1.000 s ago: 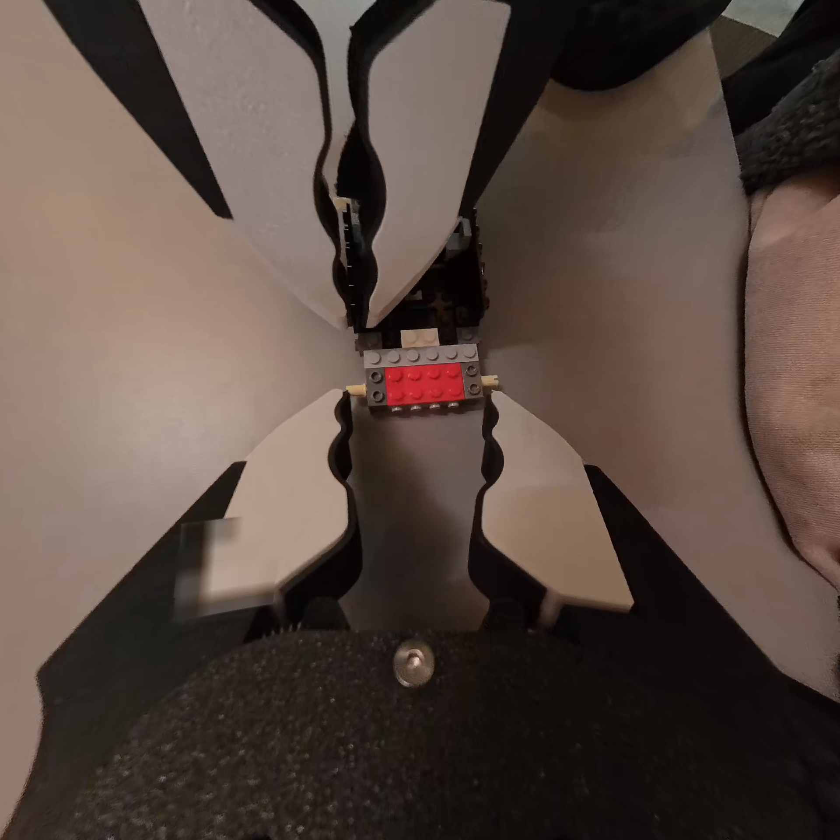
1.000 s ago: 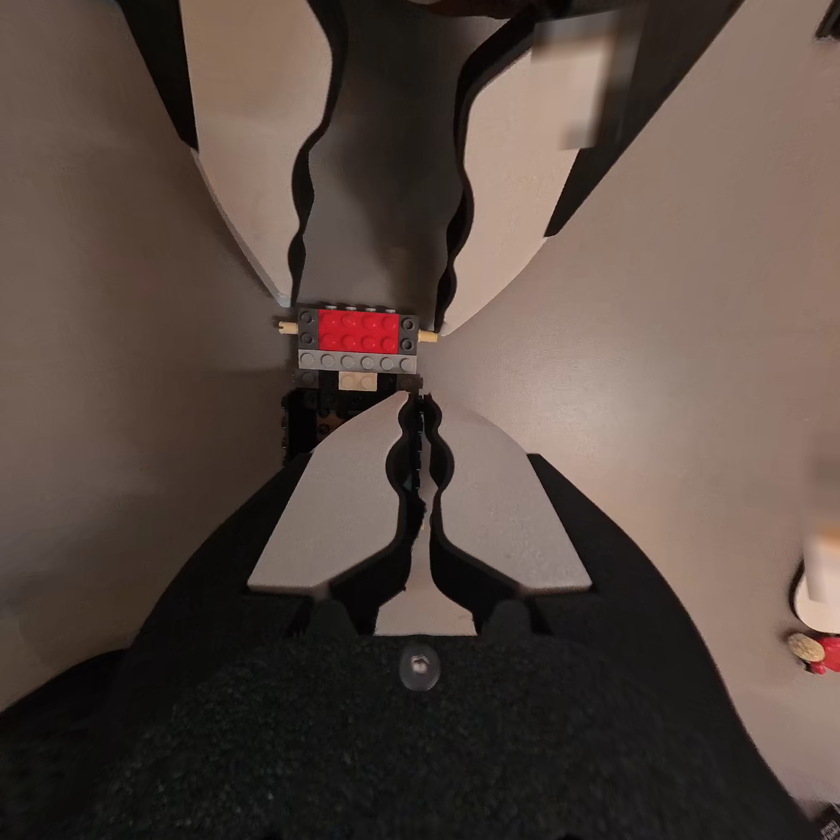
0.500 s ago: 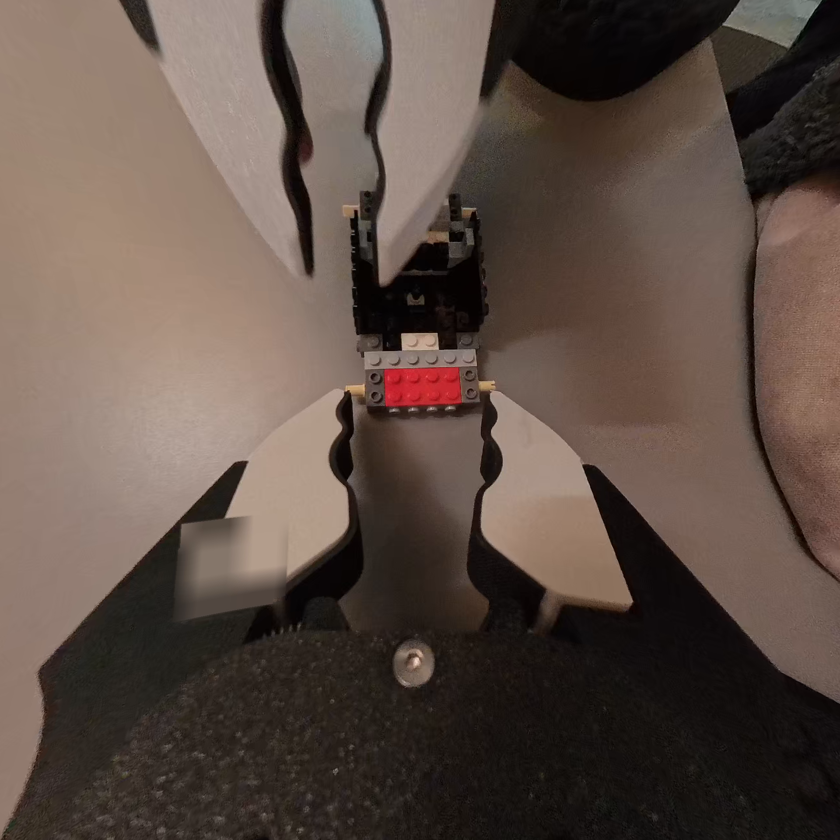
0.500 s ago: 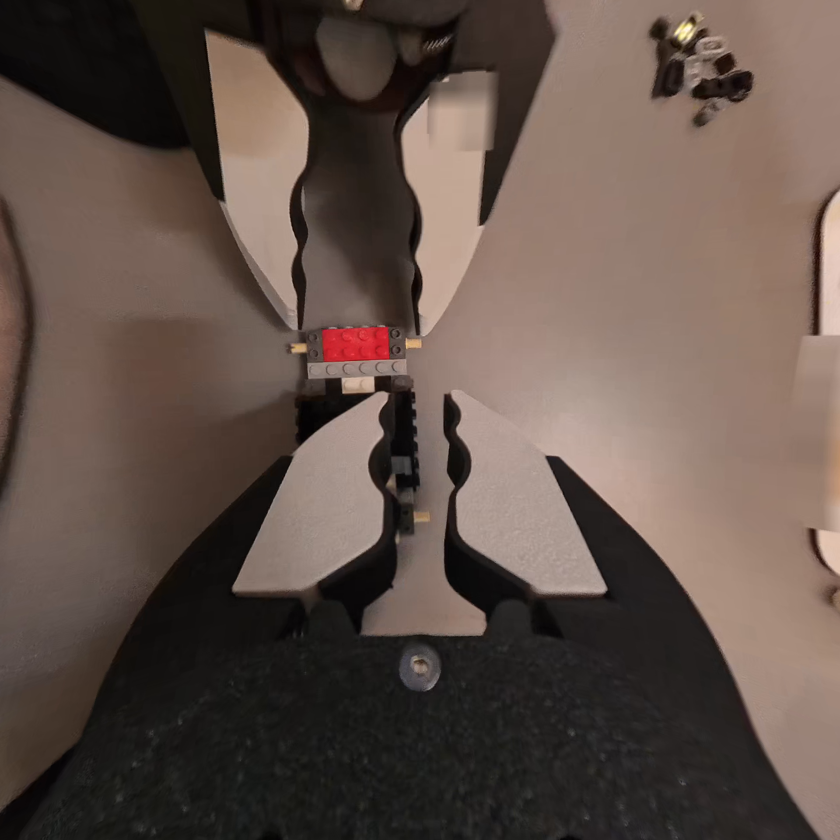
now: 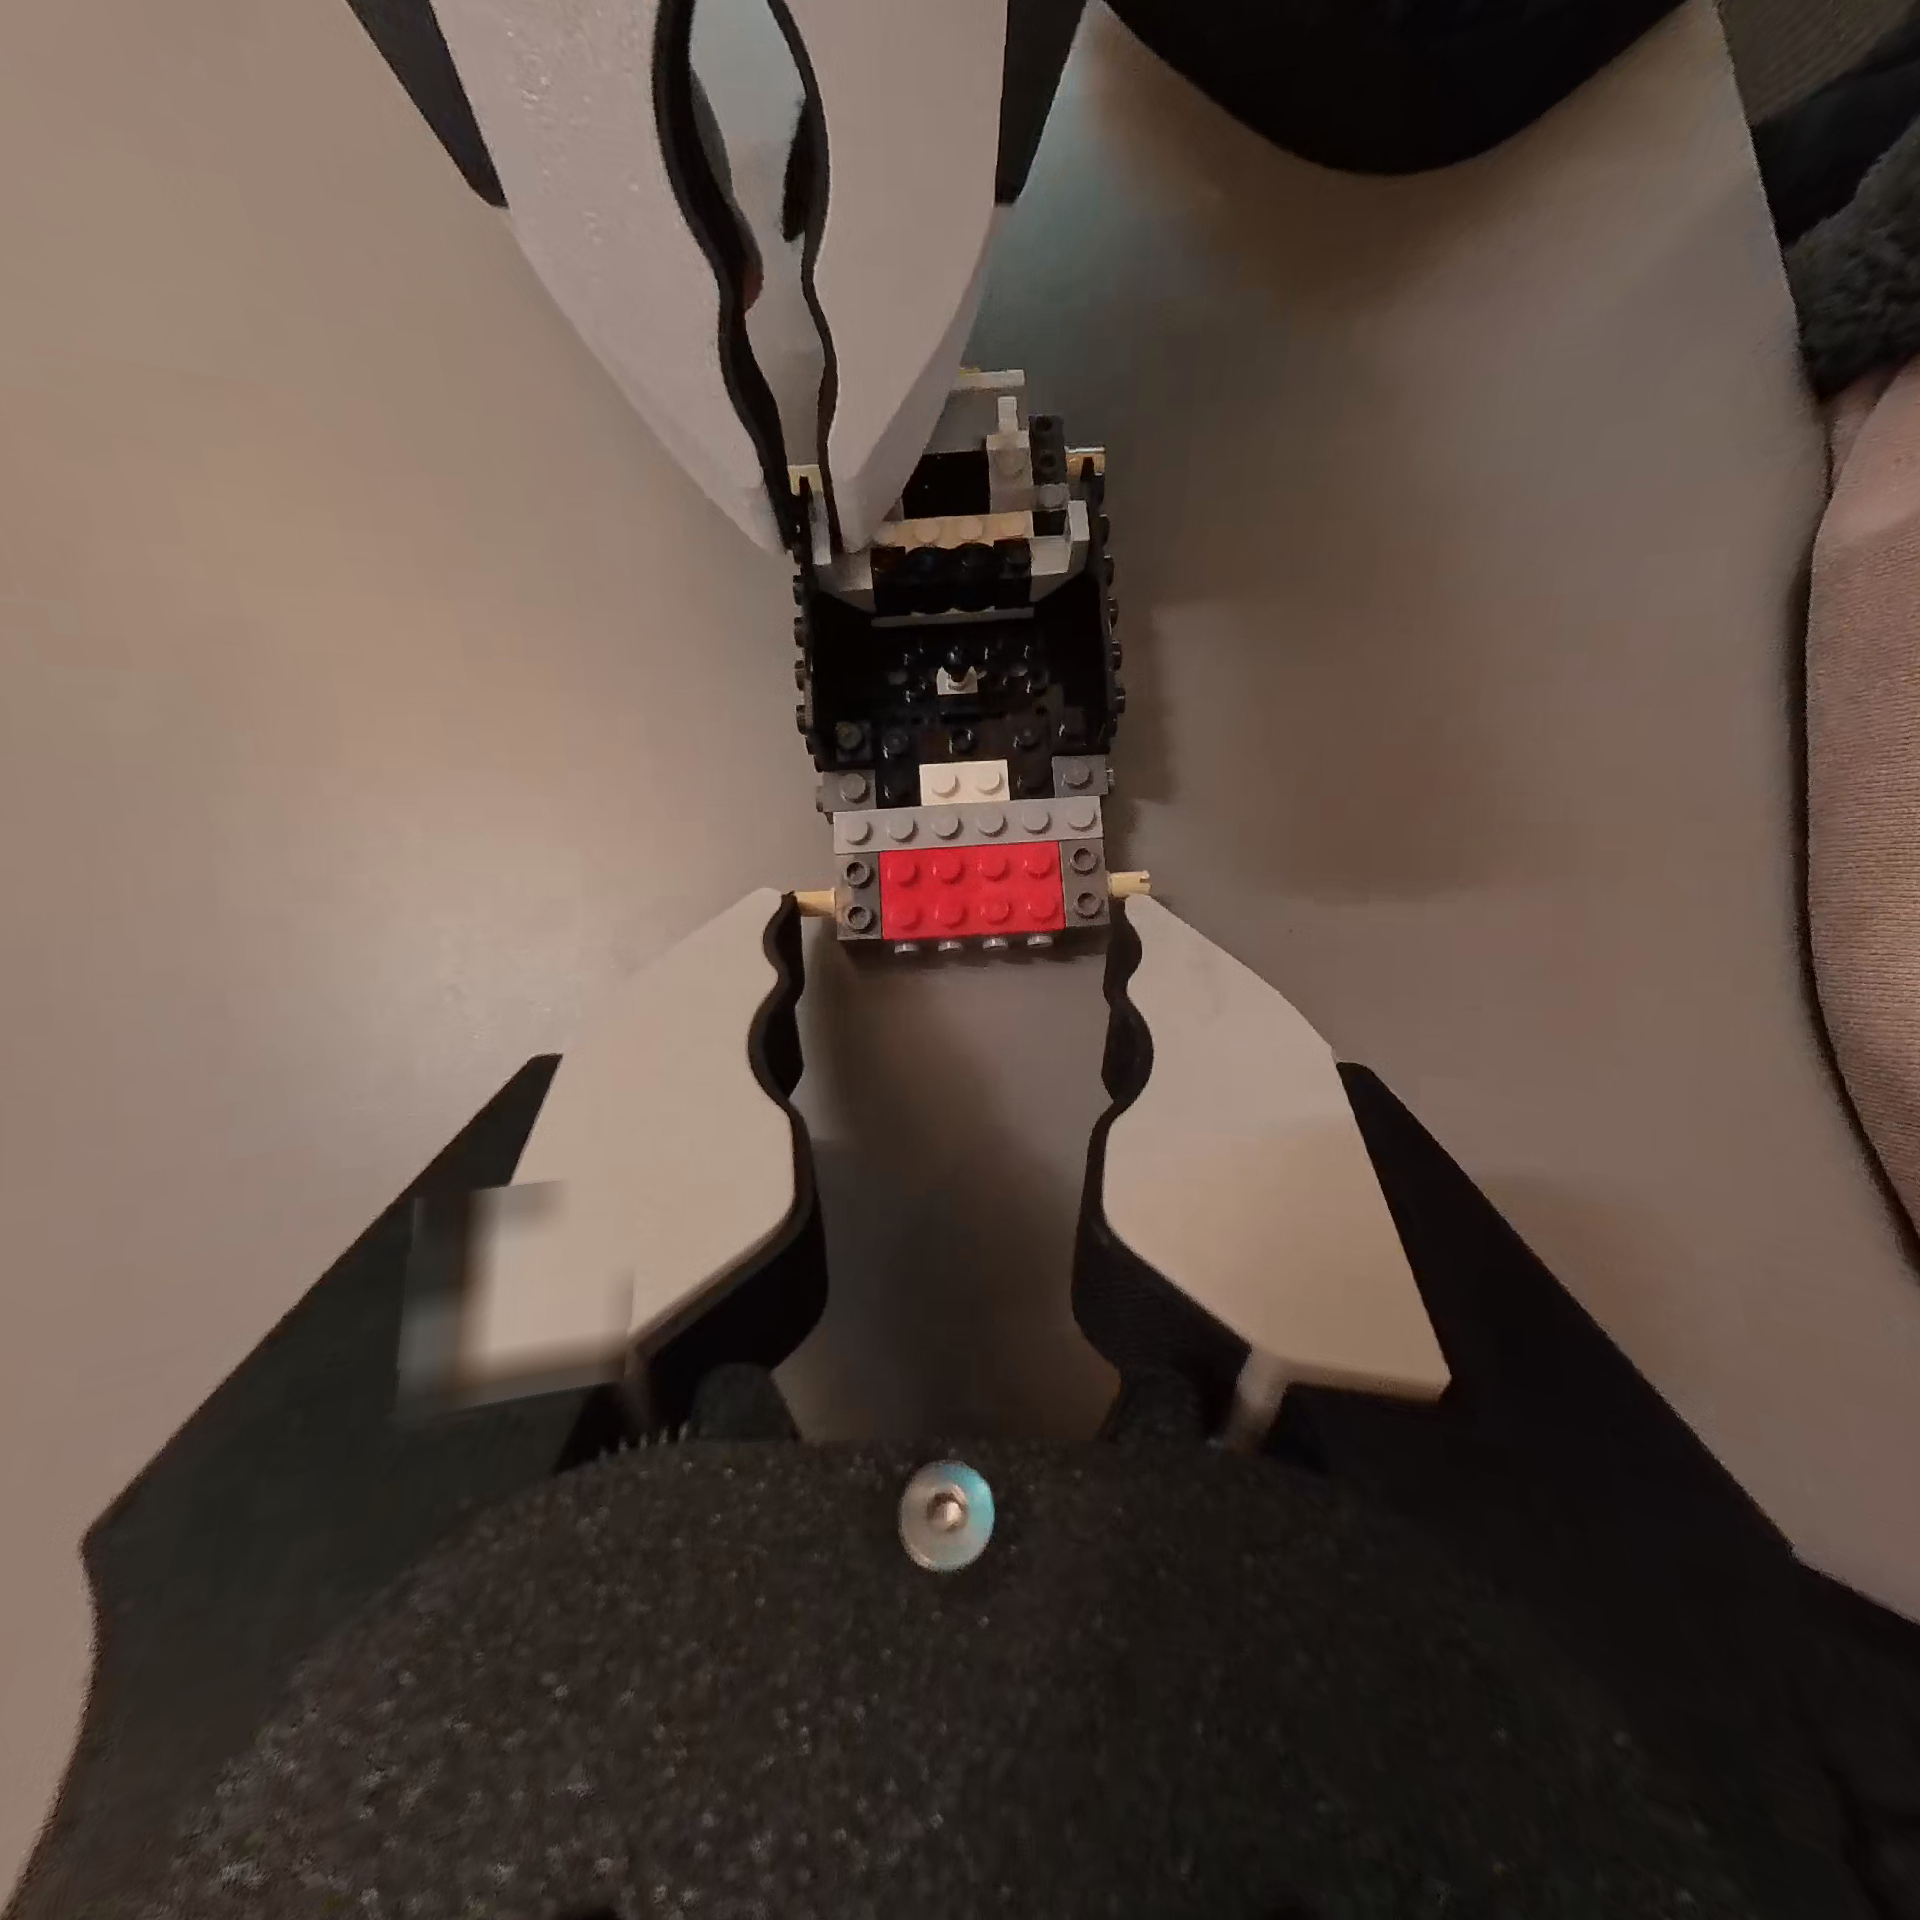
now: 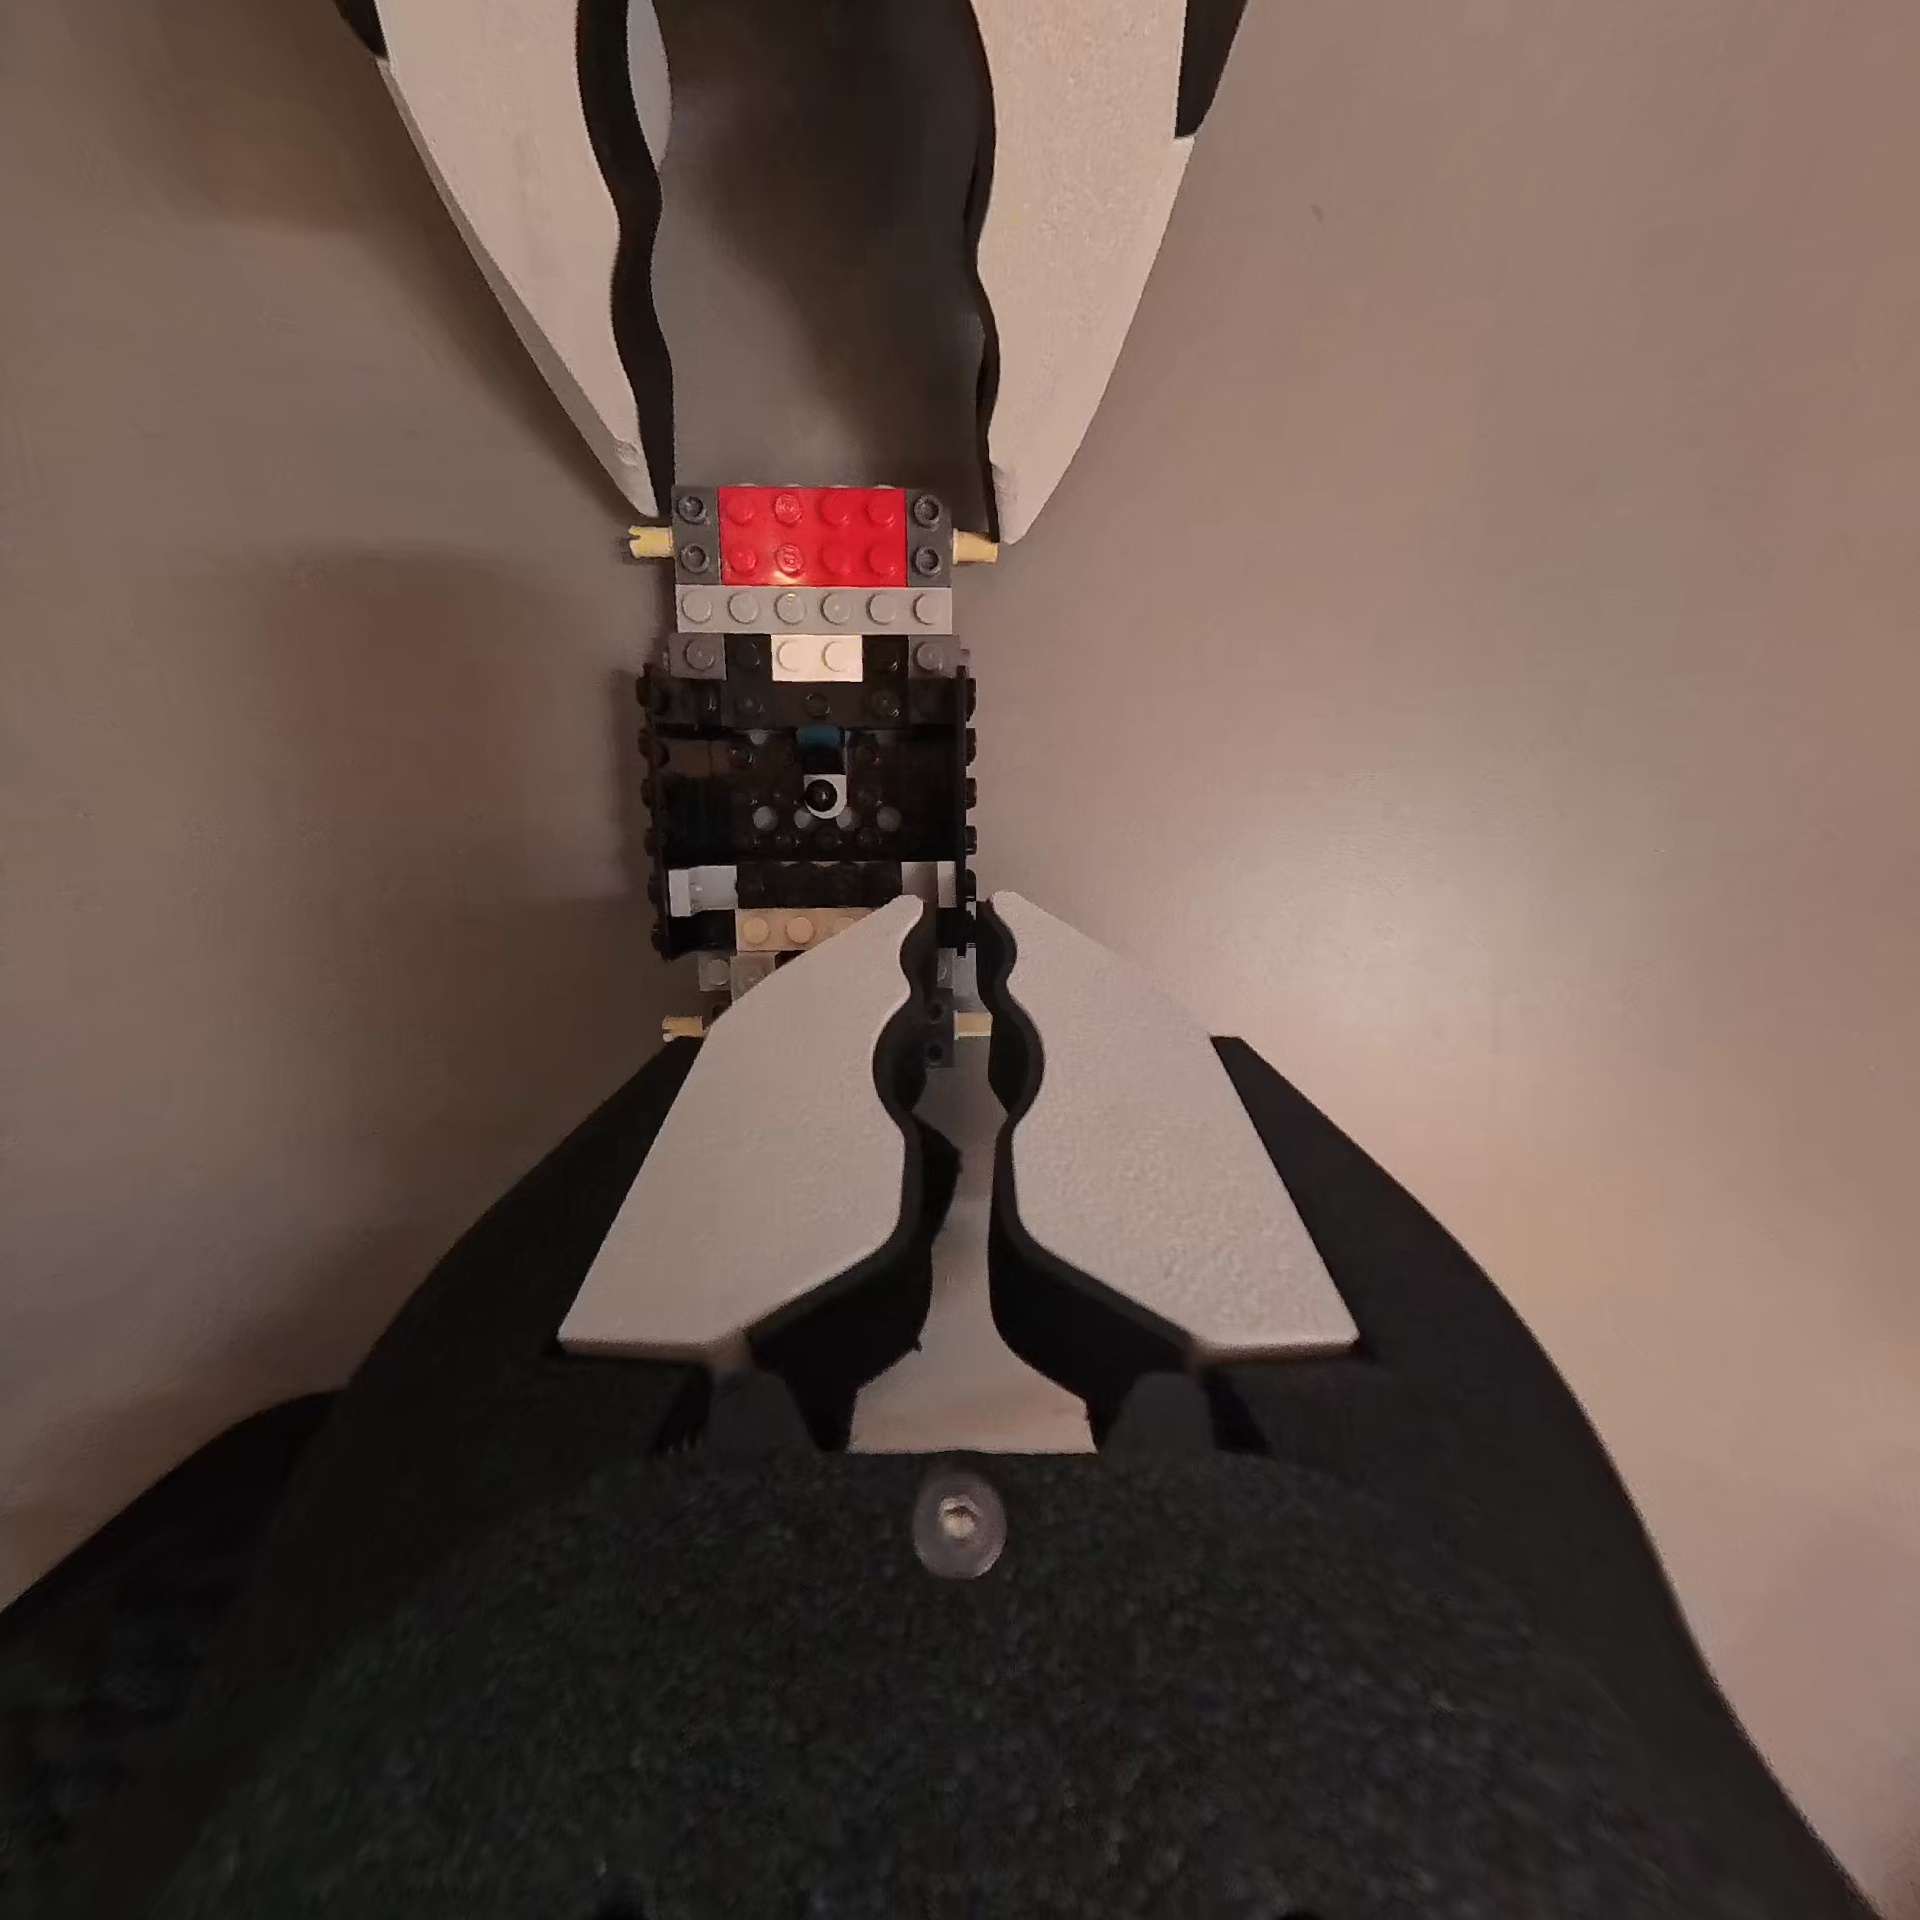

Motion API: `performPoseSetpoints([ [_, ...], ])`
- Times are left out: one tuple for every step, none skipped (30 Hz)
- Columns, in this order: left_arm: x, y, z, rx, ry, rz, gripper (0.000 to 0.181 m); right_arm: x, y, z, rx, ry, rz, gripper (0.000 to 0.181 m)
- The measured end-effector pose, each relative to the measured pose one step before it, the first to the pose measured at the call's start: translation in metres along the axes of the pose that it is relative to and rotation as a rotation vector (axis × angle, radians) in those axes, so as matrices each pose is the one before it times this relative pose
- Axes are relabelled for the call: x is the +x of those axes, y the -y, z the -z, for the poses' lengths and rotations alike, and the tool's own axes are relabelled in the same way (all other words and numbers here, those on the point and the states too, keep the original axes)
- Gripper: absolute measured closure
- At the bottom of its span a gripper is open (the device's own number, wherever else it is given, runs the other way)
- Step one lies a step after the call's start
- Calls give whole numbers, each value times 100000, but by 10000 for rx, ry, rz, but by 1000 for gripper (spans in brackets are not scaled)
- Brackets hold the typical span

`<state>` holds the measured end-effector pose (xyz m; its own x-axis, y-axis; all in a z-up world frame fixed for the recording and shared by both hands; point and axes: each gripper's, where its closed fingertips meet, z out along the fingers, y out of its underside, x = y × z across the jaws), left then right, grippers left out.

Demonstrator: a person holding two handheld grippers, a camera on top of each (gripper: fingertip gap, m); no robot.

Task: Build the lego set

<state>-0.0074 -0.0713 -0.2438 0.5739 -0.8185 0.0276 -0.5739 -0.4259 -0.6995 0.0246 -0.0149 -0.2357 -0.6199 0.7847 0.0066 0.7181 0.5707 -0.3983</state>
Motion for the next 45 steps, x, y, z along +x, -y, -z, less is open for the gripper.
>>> performPoseSetpoints([
  [-16,-16,-7,-13,20,-32,126,-4,-31,-16,-155,-34,8,175],
  [1,-13,-16,-23,29,-47,126,-14,-28,-15,-195,-67,62,175],
  [-7,-7,-9,-27,32,-41,126,-1,-36,-9,-215,-99,76,175],
  [-1,-18,-11,-25,25,-19,126,4,-42,-2,-218,-172,117,175],
  [5,1,-7,-11,17,-18,126,-11,-21,16,-153,-210,212,175],
  [-8,-11,-3,0,8,-9,126,-14,-6,-3,-84,-177,165,175],
  [6,-7,-7,0,0,8,126,-15,-29,-2,-21,-145,28,176],
  [2,-12,-3,-1,4,-2,126,-18,7,0,29,-125,-9,176],
  [2,0,-4,-6,10,-6,126,-18,-2,7,34,-112,-58,176],
  [-5,-7,-12,-9,12,-1,126,-15,0,-2,23,-104,-65,176],
  [3,5,-8,-5,9,4,126,-18,5,11,26,-99,-24,176],
  [9,-9,-5,2,4,7,126,-24,10,-2,37,-69,-59,176],
  [-2,-9,14,10,-4,2,126,-33,34,18,76,-20,-108,176],
  [7,-3,0,20,-12,1,126,-16,45,20,156,-1,-119,176],
  [-4,-4,15,22,-11,-16,126,9,71,25,261,11,-160,175],
  [-9,-4,11,14,4,-43,126,4,48,43,325,45,-245,175],
  [-26,-104,-16,-61,11,-39,131,44,-47,97,267,48,-333,175],
  [-62,-294,-103,-156,38,-46,132,78,-5,252,279,53,-311,170],
  [-42,-345,-151,-131,18,-98,131,86,223,491,435,56,-266,163],
  [62,34,-43,117,-58,-31,131,113,221,648,421,49,-247,159],
  [0,-31,-2,48,-27,-14,130,9,50,638,329,75,-195,156],
  [-106,-2,22,41,36,-13,129,-118,-144,545,263,91,-116,151],
  [-112,-12,39,27,40,-13,129,-203,-320,393,253,70,-63,146],
  [-58,-16,25,20,9,-9,128,-342,-527,200,166,113,-90,139],
  [-16,48,53,57,-14,-19,127,-450,-653,-1,95,132,-132,131],
  [29,94,74,97,-35,-25,126,-435,-669,-147,77,78,-119,123],
  [105,138,105,125,-85,2,125,-311,-532,-240,139,-49,-41,119],
  [200,157,120,152,-137,37,124,-187,-342,-290,192,-136,1,116],
  [235,165,106,158,-156,61,122,-82,-269,-310,134,-191,12,114],
  [166,115,87,112,-106,65,120,-18,-176,-325,82,-203,81,113],
  [88,91,51,65,-45,48,117,-32,7,-295,125,-186,171,112],
  [22,104,-25,43,16,16,117,-46,102,-279,158,-117,163,112],
  [-109,90,-115,3,115,-20,117,33,21,-287,93,-84,110,113],
  [-209,56,-186,-47,189,-66,117,36,-82,-298,42,-15,86,113],
  [-227,39,-224,-70,198,-76,117,5,-23,-219,103,45,27,116],
  [-362,67,-160,-48,253,-64,119,134,128,-42,198,-45,35,116],
  [-342,50,-112,-43,205,-41,120,203,-8,16,125,-126,27,116],
  [-192,50,-75,-26,95,-17,121,141,-49,74,100,-118,68,116],
  [-165,57,-71,-16,96,-49,123,192,-59,77,72,-179,85,116],
  [-176,89,-67,21,138,-129,123,191,-54,83,41,-207,125,116],
  [-204,78,-48,46,147,-165,124,184,-26,53,2,-233,185,116],
  [-224,41,-12,31,136,-129,124,189,30,31,4,-249,217,116],
  [-319,-5,12,2,182,-118,124,270,106,20,69,-298,211,116],
  [-346,7,26,-7,215,-191,123,288,160,56,115,-295,233,116],
  [-284,29,0,-22,238,-294,123,258,176,117,116,-268,273,116],
])
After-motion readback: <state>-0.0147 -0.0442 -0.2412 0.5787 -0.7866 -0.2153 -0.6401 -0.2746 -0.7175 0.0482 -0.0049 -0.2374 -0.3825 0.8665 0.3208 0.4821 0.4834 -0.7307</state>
